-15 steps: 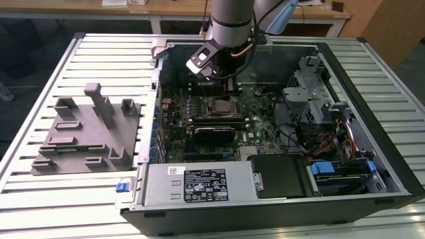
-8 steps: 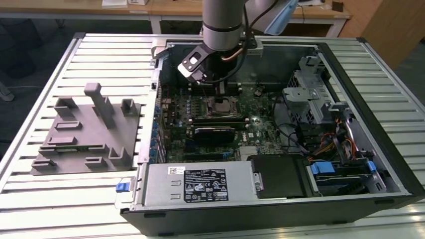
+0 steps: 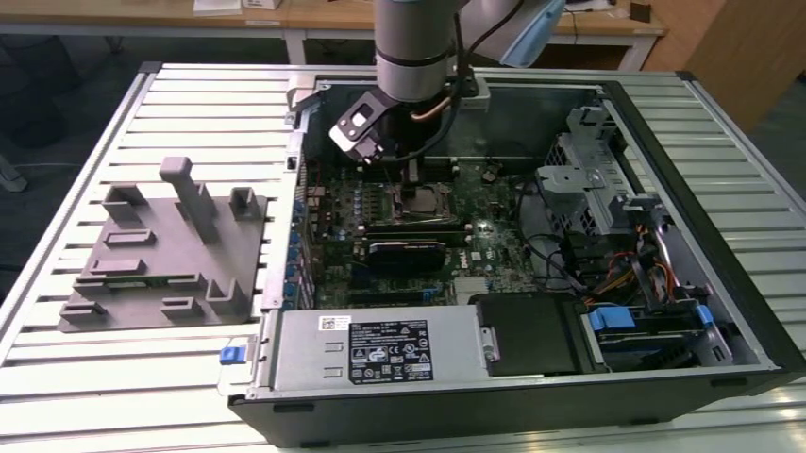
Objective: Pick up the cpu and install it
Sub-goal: 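Close the cpu cover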
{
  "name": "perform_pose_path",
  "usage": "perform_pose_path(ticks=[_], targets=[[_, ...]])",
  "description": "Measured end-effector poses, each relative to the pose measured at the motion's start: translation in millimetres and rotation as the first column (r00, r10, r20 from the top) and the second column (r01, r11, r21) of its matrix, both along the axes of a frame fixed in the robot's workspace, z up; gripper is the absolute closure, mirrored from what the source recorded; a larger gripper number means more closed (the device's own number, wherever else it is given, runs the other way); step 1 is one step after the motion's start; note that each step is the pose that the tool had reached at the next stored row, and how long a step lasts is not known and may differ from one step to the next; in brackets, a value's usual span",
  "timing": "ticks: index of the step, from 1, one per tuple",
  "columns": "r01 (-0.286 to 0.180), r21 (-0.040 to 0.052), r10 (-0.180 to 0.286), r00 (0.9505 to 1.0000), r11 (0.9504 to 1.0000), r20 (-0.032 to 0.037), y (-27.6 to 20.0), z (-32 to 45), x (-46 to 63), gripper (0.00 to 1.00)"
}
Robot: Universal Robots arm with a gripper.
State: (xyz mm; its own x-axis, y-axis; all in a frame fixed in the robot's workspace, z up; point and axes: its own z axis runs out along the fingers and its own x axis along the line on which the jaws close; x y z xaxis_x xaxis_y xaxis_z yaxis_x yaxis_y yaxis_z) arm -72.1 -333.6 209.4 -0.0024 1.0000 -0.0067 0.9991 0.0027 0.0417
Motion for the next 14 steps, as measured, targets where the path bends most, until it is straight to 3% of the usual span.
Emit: perform_pose_path(ticks=[14], targets=[[0.0,-0.0009,0.0,1.0,1.0,-0.0008,-0.2,-12.8,-1.8,0.89]])
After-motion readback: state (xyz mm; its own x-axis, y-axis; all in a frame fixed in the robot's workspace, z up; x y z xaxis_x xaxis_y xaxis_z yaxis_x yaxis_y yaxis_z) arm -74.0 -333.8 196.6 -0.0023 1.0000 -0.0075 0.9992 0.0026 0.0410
